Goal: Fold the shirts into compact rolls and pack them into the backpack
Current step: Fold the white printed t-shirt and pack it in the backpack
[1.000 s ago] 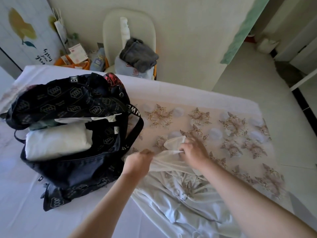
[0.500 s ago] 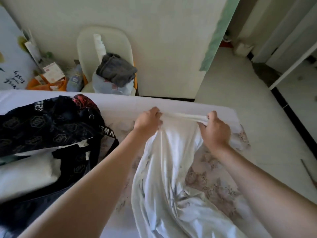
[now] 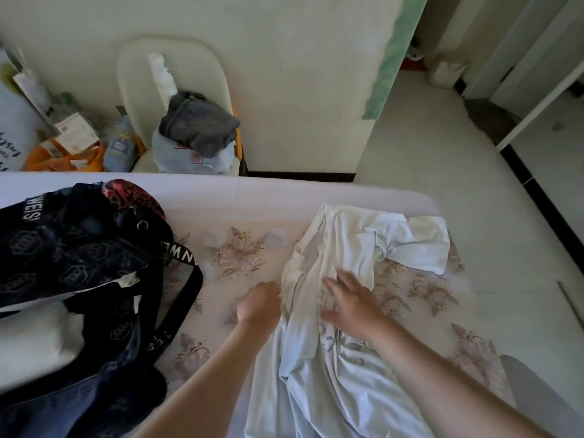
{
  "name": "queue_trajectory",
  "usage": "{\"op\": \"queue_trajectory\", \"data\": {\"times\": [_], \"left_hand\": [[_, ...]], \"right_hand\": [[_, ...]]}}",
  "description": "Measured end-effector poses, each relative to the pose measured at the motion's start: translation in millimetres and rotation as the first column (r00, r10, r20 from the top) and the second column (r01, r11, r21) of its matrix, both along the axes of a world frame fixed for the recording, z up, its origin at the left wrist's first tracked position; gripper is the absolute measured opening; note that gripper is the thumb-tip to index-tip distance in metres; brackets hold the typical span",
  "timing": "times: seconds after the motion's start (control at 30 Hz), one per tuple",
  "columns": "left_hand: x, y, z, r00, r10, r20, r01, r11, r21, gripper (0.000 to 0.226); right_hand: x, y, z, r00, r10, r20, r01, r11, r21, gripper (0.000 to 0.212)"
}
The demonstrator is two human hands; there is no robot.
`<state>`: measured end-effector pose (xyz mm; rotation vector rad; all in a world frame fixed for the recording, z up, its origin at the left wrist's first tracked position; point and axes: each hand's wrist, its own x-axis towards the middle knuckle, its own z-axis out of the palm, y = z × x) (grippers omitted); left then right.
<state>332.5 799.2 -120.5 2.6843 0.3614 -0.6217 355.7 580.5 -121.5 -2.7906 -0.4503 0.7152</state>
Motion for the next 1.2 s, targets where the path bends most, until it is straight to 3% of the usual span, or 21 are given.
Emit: {"op": "queue_trajectory", "data": {"times": [0.07, 0.13, 0.2, 0.23, 0.27, 0.3, 0.37, 0.47, 0.53, 0.6, 0.67, 0.73, 0.87, 0.9, 0.97, 1.03, 1.1, 1.2], "left_hand": [[9, 1, -2, 0.996, 0.079, 0.047, -0.078, 0.996, -0.039, 0.028], [30, 12, 3, 0.951, 0.281, 0.13, -0.259, 0.951, -0.167, 0.044], [59, 32, 26, 0.828, 0.546, 0.126, -0.466, 0.796, -0.386, 0.04], [72, 46, 39, 0.733, 0.675, 0.085, -0.561, 0.67, -0.486, 0.034], [83, 59, 48, 0.66, 0.747, 0.084, -0.591, 0.585, -0.555, 0.029], [90, 69, 56, 0.627, 0.772, 0.106, -0.586, 0.557, -0.589, 0.026], [90, 78, 62, 0.665, 0.701, 0.258, -0.5, 0.675, -0.543, 0.029], [64, 59, 47, 0.822, 0.434, 0.369, -0.276, 0.87, -0.408, 0.052], [27, 35, 28, 0.871, 0.199, 0.449, -0.044, 0.942, -0.334, 0.041], [-16, 13, 13, 0.865, -0.068, 0.497, 0.22, 0.942, -0.254, 0.02], [-52, -1, -4, 0.864, -0.327, 0.383, 0.419, 0.888, -0.188, 0.04], [-74, -3, -21, 0.831, -0.474, 0.291, 0.519, 0.849, -0.098, 0.051], [-77, 12, -26, 0.819, -0.414, 0.398, 0.452, 0.892, -0.003, 0.022], [-73, 19, -19, 0.847, -0.355, 0.397, 0.377, 0.926, 0.024, 0.02], [-65, 36, -6, 0.881, -0.208, 0.424, 0.181, 0.978, 0.104, 0.021], [-58, 54, 3, 0.928, -0.105, 0.359, 0.015, 0.969, 0.246, 0.03], [-56, 56, 10, 0.914, -0.045, 0.403, -0.035, 0.981, 0.19, 0.039], [-68, 29, 21, 0.838, -0.153, 0.524, 0.224, 0.972, -0.075, 0.019]], "right_hand": [[-4, -4, -5, 1.0, -0.011, 0.008, 0.011, 1.0, 0.009, 0.081], [-1, -6, -5, 0.998, -0.049, 0.029, 0.049, 0.999, -0.013, 0.082], [4, -6, -1, 0.994, -0.098, 0.054, 0.102, 0.993, -0.066, 0.084], [6, -6, 2, 0.989, -0.13, 0.064, 0.134, 0.988, -0.072, 0.084], [7, -5, 4, 0.985, -0.161, 0.065, 0.165, 0.984, -0.06, 0.084], [6, -4, 7, 0.979, -0.194, 0.065, 0.196, 0.98, -0.03, 0.084], [0, -5, 8, 0.96, -0.274, 0.061, 0.271, 0.961, 0.061, 0.08], [-19, -11, 4, 0.937, -0.343, 0.072, 0.33, 0.933, 0.147, 0.062], [-38, -17, 2, 0.931, -0.349, 0.105, 0.33, 0.93, 0.163, 0.049], [-59, -20, 2, 0.931, -0.35, 0.103, 0.335, 0.932, 0.135, 0.048], [-76, -20, 1, 0.921, -0.387, 0.054, 0.382, 0.92, 0.084, 0.058], [-88, -16, 1, 0.896, -0.444, 0.01, 0.444, 0.896, 0.016, 0.052], [-92, -6, 18, 0.857, -0.515, -0.025, 0.511, 0.854, -0.098, 0.021], [-93, -2, 21, 0.85, -0.524, -0.047, 0.523, 0.852, -0.044, 0.018], [-94, 10, 29, 0.827, -0.496, -0.266, 0.554, 0.801, 0.228, 0.01], [-95, 23, 39, 0.815, -0.321, -0.482, 0.547, 0.7, 0.459, 0.008], [-92, 28, 38, 0.85, -0.283, -0.445, 0.496, 0.713, 0.495, 0.023], [-85, 22, 23, 0.872, -0.426, -0.239, 0.487, 0.797, 0.356, 0.025]]}}
